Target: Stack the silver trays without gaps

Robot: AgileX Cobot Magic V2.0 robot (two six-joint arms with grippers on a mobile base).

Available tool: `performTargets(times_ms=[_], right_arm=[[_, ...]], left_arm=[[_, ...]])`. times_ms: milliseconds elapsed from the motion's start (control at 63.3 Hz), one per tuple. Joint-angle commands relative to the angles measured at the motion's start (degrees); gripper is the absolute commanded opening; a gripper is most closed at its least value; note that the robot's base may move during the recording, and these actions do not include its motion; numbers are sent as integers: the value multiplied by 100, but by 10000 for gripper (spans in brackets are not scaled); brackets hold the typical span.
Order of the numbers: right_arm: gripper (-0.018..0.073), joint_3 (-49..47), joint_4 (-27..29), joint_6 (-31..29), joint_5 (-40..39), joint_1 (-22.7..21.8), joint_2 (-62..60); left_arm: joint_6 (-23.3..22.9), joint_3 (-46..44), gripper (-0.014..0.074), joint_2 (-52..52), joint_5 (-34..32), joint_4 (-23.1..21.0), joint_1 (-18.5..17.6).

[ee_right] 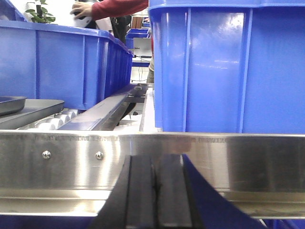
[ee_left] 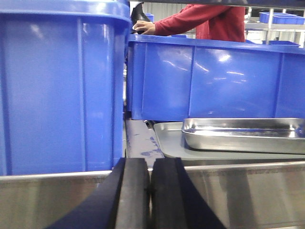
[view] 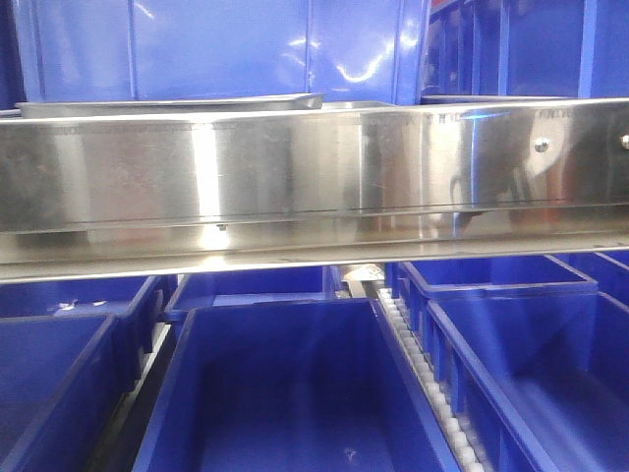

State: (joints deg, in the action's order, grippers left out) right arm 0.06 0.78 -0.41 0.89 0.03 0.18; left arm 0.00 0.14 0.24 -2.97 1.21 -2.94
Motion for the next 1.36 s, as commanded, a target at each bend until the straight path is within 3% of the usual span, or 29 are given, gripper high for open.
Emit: performTargets(times_ms=[0, 237, 443, 1344], right_arm=[[-79, -6, -10, -28, -132, -1, -18], [-79, -6, -10, -28, -132, -1, -18], [-79, -6, -10, -28, -132, -1, -18], [-79, -6, -10, -28, -132, -1, -18]], left_arm=[[-52, -14, 4, -24, -117, -42, -11], [-52, -14, 4, -24, -117, -31, 77], [-52, -14, 4, -24, -117, -31, 455], [-52, -14, 4, -24, -117, -31, 312]])
